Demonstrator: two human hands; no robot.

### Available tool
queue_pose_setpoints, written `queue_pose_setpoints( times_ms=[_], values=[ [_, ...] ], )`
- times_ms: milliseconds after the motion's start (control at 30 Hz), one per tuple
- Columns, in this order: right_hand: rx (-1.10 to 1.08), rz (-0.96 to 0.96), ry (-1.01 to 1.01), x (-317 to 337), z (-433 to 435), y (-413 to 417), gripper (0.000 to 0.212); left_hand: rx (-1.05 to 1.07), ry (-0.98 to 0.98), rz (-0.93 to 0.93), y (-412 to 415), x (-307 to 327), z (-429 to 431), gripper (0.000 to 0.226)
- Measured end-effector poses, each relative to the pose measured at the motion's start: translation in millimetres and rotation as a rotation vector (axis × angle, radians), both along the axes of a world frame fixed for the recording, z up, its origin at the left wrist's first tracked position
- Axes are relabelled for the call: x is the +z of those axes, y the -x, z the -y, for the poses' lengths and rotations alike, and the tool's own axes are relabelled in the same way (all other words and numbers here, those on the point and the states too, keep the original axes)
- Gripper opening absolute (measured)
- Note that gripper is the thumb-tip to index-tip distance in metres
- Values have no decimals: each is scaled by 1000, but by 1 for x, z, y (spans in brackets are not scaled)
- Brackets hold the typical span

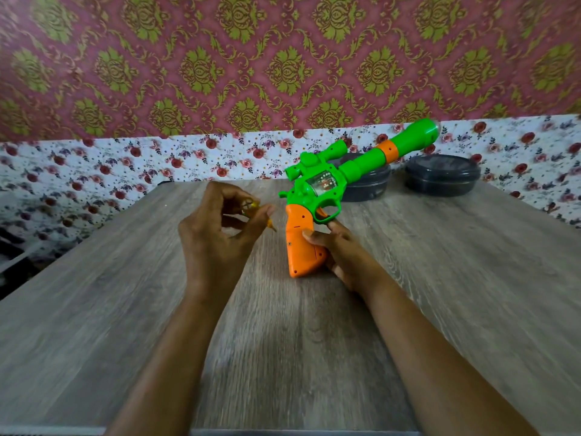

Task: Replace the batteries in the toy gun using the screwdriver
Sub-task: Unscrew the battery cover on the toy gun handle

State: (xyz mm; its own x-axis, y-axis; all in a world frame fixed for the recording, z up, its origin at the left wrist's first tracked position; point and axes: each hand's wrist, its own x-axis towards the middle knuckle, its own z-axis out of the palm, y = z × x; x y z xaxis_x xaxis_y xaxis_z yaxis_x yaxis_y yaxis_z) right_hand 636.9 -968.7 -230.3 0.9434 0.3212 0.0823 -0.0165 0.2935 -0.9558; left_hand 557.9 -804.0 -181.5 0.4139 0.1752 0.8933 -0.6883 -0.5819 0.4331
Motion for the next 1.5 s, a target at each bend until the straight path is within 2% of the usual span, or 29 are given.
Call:
queue_pose_setpoints(
  times_ms=[100, 200, 267, 333, 467, 533, 633, 733, 833, 900, 1000, 1133, 1233, 1400, 1500],
  values=[
    [-7, 13, -13, -2, 0, -1, 47, 16, 107, -1, -2, 2, -2, 15],
    [-39, 66, 42, -3, -1, -1, 45, -99, 362, -140, -7, 2, -2, 10],
    [-92, 82, 85, 1, -4, 0, 44, -128, 487, -362, -11, -1, -1, 12],
    [-147, 157, 146, 6, -8, 1, 46, -159, 537, -662, -15, -6, 2, 11],
    [-291, 505, 402, 17, -16, 2, 57, -463, 800, -1044, -22, -15, 9, 18],
    [-390, 734, 626, 24, -19, 9, 61, -621, 936, -1158, -22, -14, 9, 24],
    [-638, 1181, 935, 34, -25, 30, 57, -756, 1054, -1193, -21, -13, 10, 28],
    [-630, 1386, 1106, 38, -41, 41, 63, -787, 1127, -1159, -21, -14, 9, 34],
    [-565, 1432, 1249, 38, -46, 39, 67, -867, 1220, -1136, -18, -16, 8, 31],
    [-560, 1441, 1274, 38, -43, 39, 67, -836, 1209, -1125, -20, -18, 8, 33],
    [-510, 1368, 1169, 39, -37, 40, 57, -858, 1221, -1111, -21, -19, 9, 34],
    [-511, 1306, 1067, 40, -32, 41, 58, -851, 1151, -1150, -21, -17, 11, 35],
    [-556, 1305, 1064, 43, -33, 45, 60, -832, 1092, -1171, -18, -15, 13, 30],
    [-511, 1286, 1052, 41, -38, 44, 56, -857, 1116, -1113, -22, -19, 10, 27],
    [-534, 1245, 977, 40, -34, 41, 52, -850, 1114, -1141, -21, -17, 12, 37]
  ],
)
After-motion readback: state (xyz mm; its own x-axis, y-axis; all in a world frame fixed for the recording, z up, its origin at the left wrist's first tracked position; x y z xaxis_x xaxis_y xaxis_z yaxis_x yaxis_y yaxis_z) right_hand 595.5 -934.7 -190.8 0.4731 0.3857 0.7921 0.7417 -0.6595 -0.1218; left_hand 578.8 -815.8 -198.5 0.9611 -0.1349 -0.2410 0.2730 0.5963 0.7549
